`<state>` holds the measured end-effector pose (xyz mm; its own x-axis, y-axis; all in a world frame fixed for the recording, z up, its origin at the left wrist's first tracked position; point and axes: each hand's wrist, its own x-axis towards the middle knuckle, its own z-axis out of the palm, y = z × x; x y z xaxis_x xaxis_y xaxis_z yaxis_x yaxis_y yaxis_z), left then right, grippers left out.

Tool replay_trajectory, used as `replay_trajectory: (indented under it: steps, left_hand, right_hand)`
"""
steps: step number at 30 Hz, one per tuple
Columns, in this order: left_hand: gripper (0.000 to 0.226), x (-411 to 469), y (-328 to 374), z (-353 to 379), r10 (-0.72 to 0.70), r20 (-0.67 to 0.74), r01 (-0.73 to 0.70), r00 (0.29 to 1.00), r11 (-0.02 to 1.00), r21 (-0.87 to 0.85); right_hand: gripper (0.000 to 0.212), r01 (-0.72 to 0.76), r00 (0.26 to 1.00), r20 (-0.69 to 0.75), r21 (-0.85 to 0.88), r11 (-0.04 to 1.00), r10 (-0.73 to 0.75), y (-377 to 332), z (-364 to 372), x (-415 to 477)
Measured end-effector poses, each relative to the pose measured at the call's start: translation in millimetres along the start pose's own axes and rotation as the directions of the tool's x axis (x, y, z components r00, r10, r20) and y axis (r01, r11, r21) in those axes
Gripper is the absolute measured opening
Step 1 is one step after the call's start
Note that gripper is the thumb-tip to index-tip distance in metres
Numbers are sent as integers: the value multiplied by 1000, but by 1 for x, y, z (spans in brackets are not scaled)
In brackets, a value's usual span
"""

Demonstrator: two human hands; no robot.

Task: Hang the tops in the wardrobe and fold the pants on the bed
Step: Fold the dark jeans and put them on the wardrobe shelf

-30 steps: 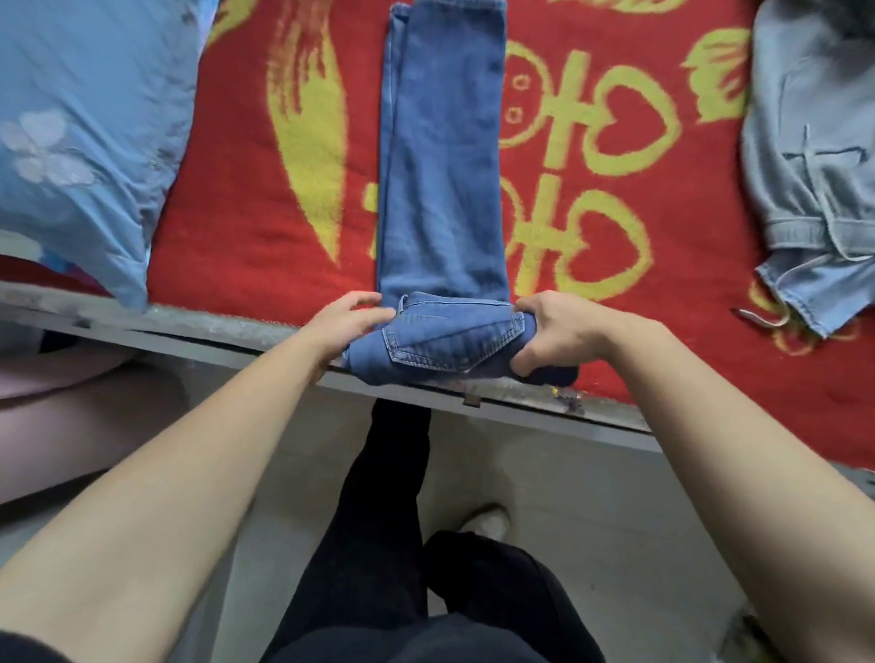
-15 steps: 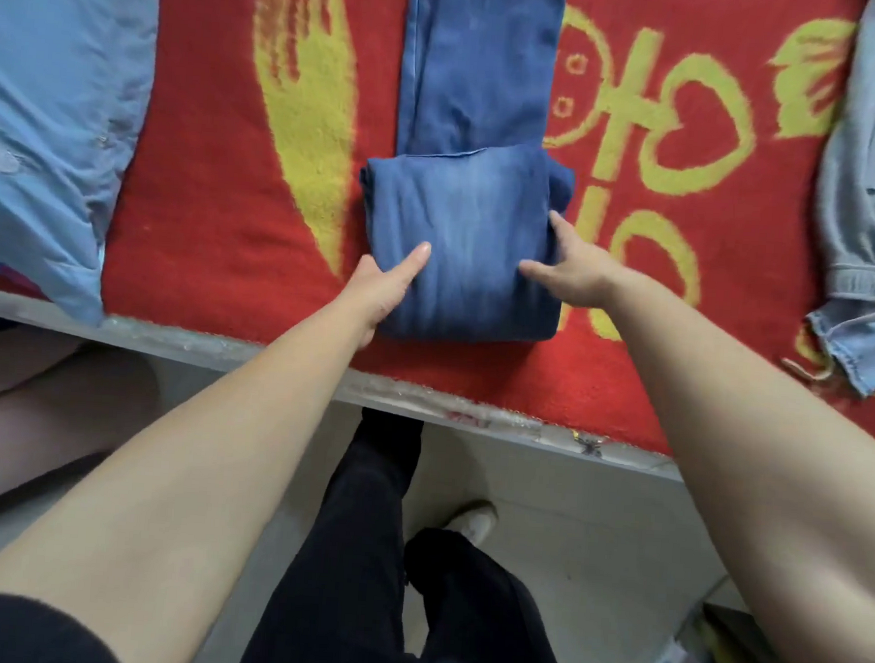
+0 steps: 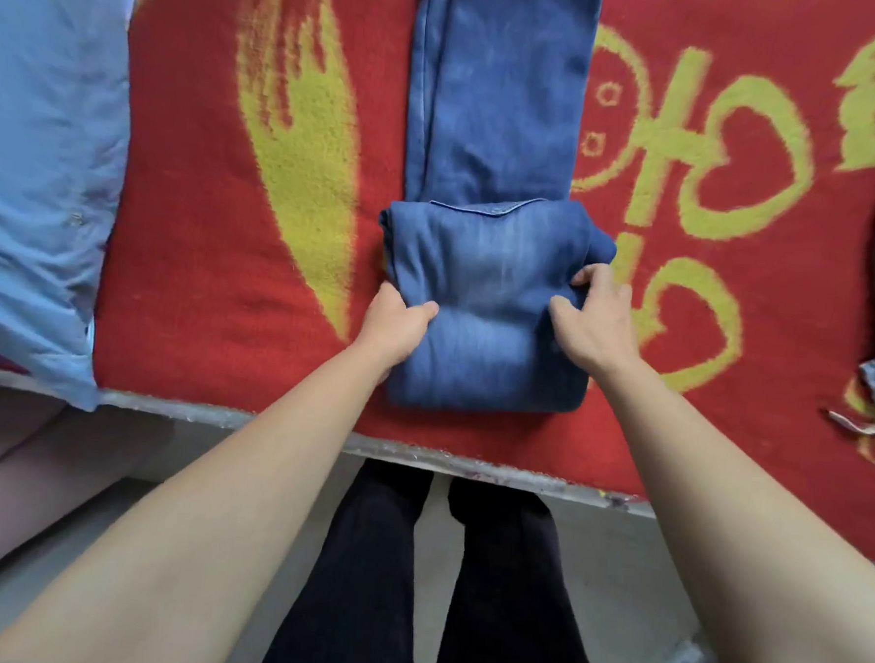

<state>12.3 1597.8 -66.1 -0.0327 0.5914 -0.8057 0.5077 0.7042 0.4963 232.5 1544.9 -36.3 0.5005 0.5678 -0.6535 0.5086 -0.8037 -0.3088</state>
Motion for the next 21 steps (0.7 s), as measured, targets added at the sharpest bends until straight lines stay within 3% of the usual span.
replay_trajectory:
  steps: [2,4,6,9,11,14,16,18,21]
  left_hand:
    - [46,6,23,-1,-39,-173,21,984,995,-101]
    - [46,25,48,-6,-18,-312,-52,950,975,-216]
    - [56,48,75,-13,9,-272,-77,962,968,-239]
    - [74,70,98,-21,132,-128,-124,983,990,69]
    - [78,71,99,-24,286,-90,-243,954,914,325]
    - [80,56,83,-19,395,-47,-331,918,824,459]
    - [86,40,72,-10,350,-84,-286,933,863,417]
    - [92,26,62,-3,276,-153,-211,949,916,342]
    - [94,16,52,1,214,-195,-156,957,948,276]
  right_hand:
    - [21,-26,1000,-18,-6,1000,26,-10,-13,22]
    - [29,32,998,-60,-59,998,-36,-18,-24,40]
    - [32,143,988,-43,-57,988,-146,-19,-30,52]
    - [27,229,973,51,-38,973,-227,-6,-33,54]
    - [23,357,933,-9,-113,927,-361,9,-31,45]
    - [38,520,849,-43,-111,847,-527,32,-21,20]
    - [64,457,887,56,32,889,-458,43,-15,1]
    - [87,291,934,162,175,941,-319,48,-8,-16]
    - [98,109,960,219,289,951,-176,46,-1,-30]
